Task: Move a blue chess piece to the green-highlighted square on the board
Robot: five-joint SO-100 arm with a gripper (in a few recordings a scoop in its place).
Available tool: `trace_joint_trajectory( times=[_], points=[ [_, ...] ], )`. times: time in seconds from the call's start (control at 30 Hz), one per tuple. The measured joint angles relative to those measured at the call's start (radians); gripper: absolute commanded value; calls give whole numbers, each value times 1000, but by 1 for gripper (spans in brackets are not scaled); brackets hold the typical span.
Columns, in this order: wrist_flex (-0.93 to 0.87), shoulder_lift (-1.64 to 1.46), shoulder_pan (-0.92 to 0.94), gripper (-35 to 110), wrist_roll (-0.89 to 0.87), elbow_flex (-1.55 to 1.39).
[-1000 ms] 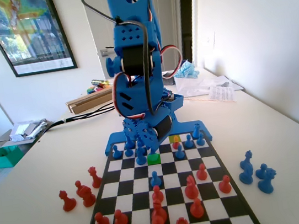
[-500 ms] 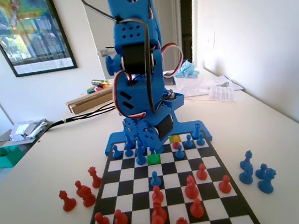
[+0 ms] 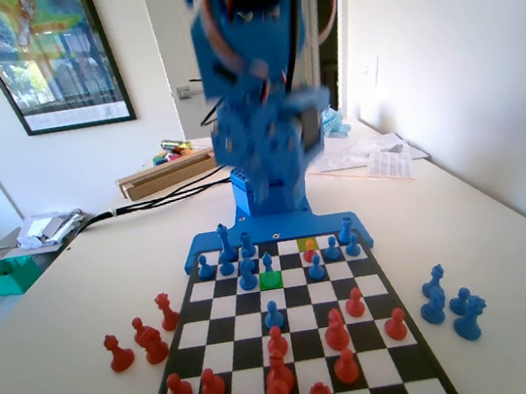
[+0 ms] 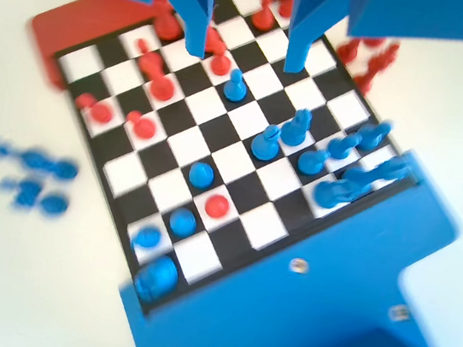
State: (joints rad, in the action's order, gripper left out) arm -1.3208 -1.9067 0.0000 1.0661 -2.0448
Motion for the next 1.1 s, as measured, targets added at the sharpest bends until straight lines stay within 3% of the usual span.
trace_joint_trajectory(
  times=[0.47,0.77,1.1],
  points=[
    [-419,-491,51,1,537,86],
    [-503,-749,52,1,620,86],
    [-466,-988,28,1,672,-29]
  ],
)
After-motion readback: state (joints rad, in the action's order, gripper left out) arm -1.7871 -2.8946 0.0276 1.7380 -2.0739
